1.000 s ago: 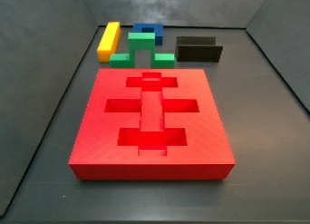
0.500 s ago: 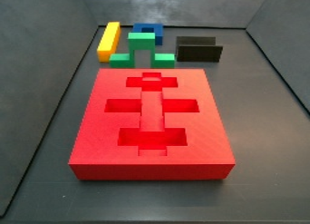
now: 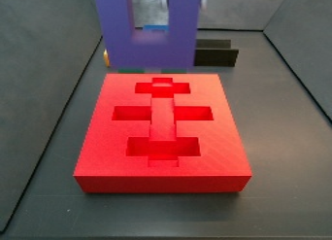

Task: Pick up the purple object. Move up. Move to above the board. Insert the purple object.
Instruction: Insert the purple object.

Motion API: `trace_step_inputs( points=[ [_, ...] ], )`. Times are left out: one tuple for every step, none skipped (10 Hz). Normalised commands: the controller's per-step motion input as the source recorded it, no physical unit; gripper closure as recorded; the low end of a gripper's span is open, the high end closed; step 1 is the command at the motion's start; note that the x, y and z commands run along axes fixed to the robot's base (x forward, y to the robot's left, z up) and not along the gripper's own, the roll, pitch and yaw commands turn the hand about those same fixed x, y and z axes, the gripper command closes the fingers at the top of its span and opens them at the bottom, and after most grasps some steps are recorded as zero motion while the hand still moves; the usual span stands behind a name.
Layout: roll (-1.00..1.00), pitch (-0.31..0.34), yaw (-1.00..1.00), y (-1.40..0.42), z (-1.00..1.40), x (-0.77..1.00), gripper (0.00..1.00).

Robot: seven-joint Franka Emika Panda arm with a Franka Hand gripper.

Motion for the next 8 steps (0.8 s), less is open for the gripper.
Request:
trace_step_inputs(
  points=[
    [0.09,-0.057,0.0,-0.65,-0.71,0.3,1.0],
    [0.16,-0.011,0.03,-0.63,-0.61,0.24,1.0],
    [0.21,0.0,0.08,-0.65,-0.54,0.18,1.0],
    [0.28,0.0,0.11,-0.64,-0.47,0.14,1.0],
    [0.27,0.02,0.13,-0.57,-0.48,0.13,1.0],
    [0.11,0.0,0.07,-0.4,-0.4,0.11,1.0],
    [0.0,-0.009,0.09,-0.17,-0.4,0.03,1.0],
    [-0.08,-0.051,0.07,-0.05,-0.28,0.0,1.0]
  ],
)
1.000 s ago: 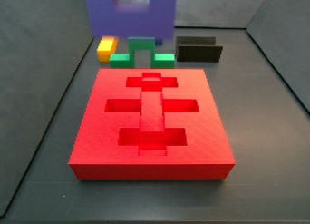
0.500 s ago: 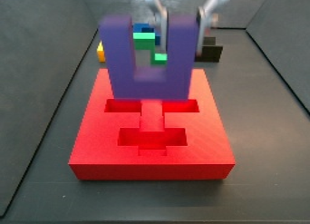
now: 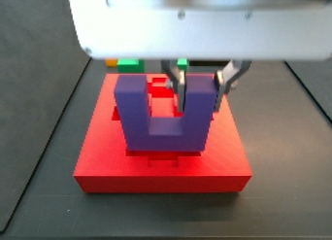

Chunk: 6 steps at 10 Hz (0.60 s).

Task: Pick up the purple object. Move up. Move to above the board. Insert the purple object.
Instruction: Insert the purple object.

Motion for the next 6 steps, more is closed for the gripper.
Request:
trace_step_inputs(
  points=[
    [-0.11,-0.057,0.11,-0.04,-0.3,0.0,1.0],
    [-0.07,-0.036,0.08,0.0,-0.25,0.07,1.0],
    [-0.03,-0.007,0.06,0.05,-0.19,0.0,1.0],
    [-0.02,-0.004,0.07,0.09,-0.19,0.0,1.0],
    [-0.02,0.0,0.08,0.12,-0.18,0.0,1.0],
    [-0.01,-0.003,0.09,0.11,-0.18,0.0,1.0]
  ],
)
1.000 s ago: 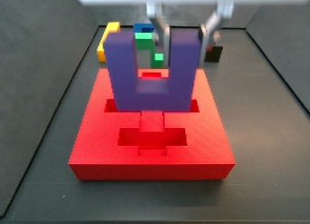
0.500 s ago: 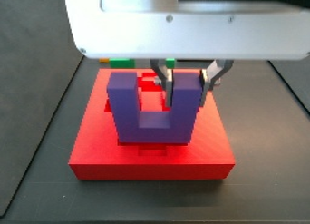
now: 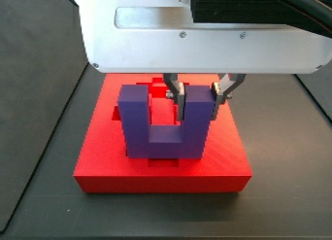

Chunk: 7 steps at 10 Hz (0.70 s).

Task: Pick up the purple object. Move up. Move to above the board. Insert the purple object.
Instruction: Insert the purple object.

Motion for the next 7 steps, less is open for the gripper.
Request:
trace_step_inputs(
  points=[
    [0.0,-0.001,0.1,0.1,-0.18,0.0,1.0],
    [0.0,0.0,0.09,0.09,-0.09,0.03,1.0],
    [0.0,0.0,0.08,0.05,-0.08,0.01,1.0],
    [0.0,0.0,0.05,0.05,0.0,0.06,1.0],
    [0.01,0.0,0.03,0.03,0.0,0.0,1.0],
    [0.03,0.003,0.0,0.06,0.05,0.02,1.0],
    [0.06,0.0,0.0,0.03,0.02,0.0,1.0]
  ],
)
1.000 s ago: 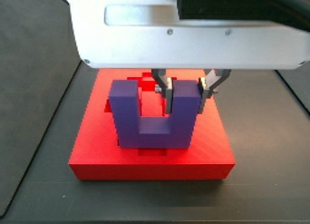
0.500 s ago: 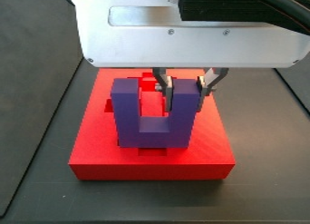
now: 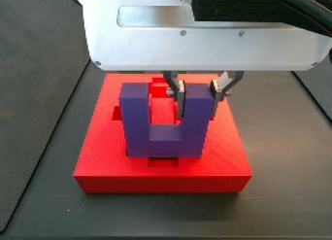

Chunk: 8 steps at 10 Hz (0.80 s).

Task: Pick up the purple object. Move up. Move to above the board. Insert the purple object.
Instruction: Insert the purple object.

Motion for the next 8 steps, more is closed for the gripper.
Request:
trace_step_inputs(
  points=[
    [0.08,0.007,0.0,0.0,0.08,0.0,1.0],
    [0.1,0.0,0.0,0.0,0.0,-0.01,1.0],
    [0.11,0.0,0.0,0.0,0.0,0.02,1.0],
    [0.11,0.0,0.0,0.0,0.0,0.16,1.0],
    [0.11,0.0,0.0,0.0,-0.04,0.07,1.0],
    [0.09,0.0,0.0,0.0,-0.14,-0.01,1.0],
    [0.1,0.0,0.0,0.0,-0.15,0.0,1.0],
    [0.12,0.0,0.0,0.0,-0.11,0.0,1.0]
  ],
)
